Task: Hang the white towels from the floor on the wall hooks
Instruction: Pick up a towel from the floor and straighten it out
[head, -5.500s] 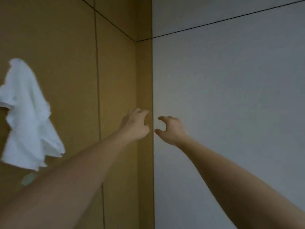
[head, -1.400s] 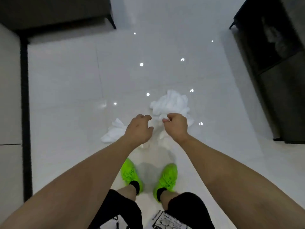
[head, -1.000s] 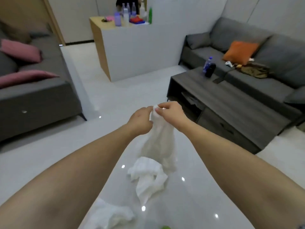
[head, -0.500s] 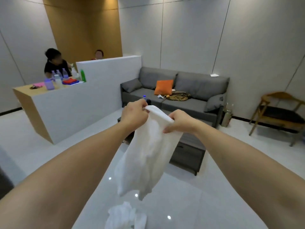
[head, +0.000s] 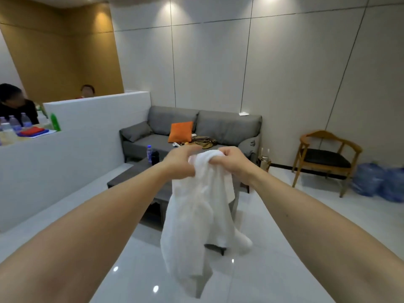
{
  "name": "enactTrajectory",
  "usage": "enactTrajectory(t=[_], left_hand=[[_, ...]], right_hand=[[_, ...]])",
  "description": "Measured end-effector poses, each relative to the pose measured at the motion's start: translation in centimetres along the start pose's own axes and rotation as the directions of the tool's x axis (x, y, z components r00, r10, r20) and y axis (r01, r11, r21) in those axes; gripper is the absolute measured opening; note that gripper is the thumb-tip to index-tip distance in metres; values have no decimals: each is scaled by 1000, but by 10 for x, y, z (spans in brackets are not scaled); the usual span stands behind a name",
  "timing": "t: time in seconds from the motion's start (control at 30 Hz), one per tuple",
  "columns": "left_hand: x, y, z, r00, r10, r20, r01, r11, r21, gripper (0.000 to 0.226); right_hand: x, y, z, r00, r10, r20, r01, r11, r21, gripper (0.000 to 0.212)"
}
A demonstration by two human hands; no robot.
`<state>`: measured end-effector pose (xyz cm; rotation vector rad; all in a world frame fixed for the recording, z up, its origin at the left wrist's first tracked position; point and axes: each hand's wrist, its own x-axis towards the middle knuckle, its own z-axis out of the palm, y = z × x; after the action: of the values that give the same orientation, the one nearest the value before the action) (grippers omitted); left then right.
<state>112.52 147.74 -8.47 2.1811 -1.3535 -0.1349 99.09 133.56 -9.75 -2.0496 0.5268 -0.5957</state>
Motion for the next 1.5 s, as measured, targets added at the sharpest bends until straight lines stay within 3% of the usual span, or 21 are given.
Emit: enactTrajectory(t=[0.07, 0.17, 0.23, 0.3, 0.37, 0.43, 0.5, 0.57, 0.63, 0.67, 0.77, 0.87, 0.93, 1.03, 1.1, 1.2, 1.33, 1.5], left_hand=[[20, 22, 30, 990, 6, 142, -2, 1000, -31, 31], [52, 39, 58, 999, -13, 46, 12, 1000, 27, 6], [78, 46, 67, 998, -23, -56, 25, 999, 36, 11], [107, 52, 74, 988, -33, -153, 42, 997, 57, 18], [134, 53, 80, 966, -97, -242, 107, 994, 31, 28], [164, 48, 88, 951, -175, -256, 180, 984, -1, 33], [191, 46, 103, 974, -178, -141, 183, 983, 23, 33], [217, 56, 128, 993, -77, 95, 79, 997, -25, 37], [243, 75, 158, 947, 57, 316, 1, 983, -181, 53], [255, 85, 168, 934, 107, 342, -21, 969, -248, 52], [317, 102, 182, 963, 120, 243, -15, 919, -394, 24], [380, 99, 174, 986, 92, 140, -15, 880, -475, 14], [418, 94, 167, 992, 78, 100, -9, 833, -553, 15], [469, 87, 162, 995, 62, 81, -5, 822, -570, 12], [499, 81, 161, 991, 84, 105, -12, 832, -555, 12], [535, 73, 160, 977, 117, 180, -4, 849, -529, 9], [574, 66, 159, 994, 67, 83, -14, 852, -524, 8], [621, 60, 151, 989, -106, -101, 41, 864, -501, 13]], right_hand=[[8, 6, -26, 999, -18, 41, 20, 998, -57, 17], [16, 32, -65, 993, 6, 119, 20, 977, -213, 29], [22, 57, -90, 985, 90, 148, -35, 940, -340, 34], [30, 87, -110, 962, 216, 165, -93, 833, -545, 32], [38, 118, -129, 936, 334, 112, -165, 698, -697, 33], [48, 147, -147, 928, 372, 16, -243, 637, -732, 26], [64, 159, -160, 938, 337, -82, -292, 639, -712, 13], [97, 157, -169, 961, 242, -135, -267, 683, -680, 15], [137, 145, -176, 977, 147, -157, -213, 764, -609, 14], [154, 138, -179, 979, 111, -170, -190, 800, -570, 15], [204, 135, -199, 966, 55, -252, -186, 826, -532, 34], [241, 160, -224, 930, 81, -360, -234, 884, -406, 42], [267, 182, -239, 931, 209, -299, -280, 934, -220, 40], [303, 203, -250, 936, 307, -174, -329, 937, -115, 33], [331, 207, -253, 944, 249, -217, -262, 965, -33, 21], [375, 206, -259, 948, 181, -261, -167, 983, 77, 23], [431, 216, -266, 971, 97, -217, -56, 980, 189, 32], [494, 254, -275, 995, 93, 43, -100, 972, 210, 32]])
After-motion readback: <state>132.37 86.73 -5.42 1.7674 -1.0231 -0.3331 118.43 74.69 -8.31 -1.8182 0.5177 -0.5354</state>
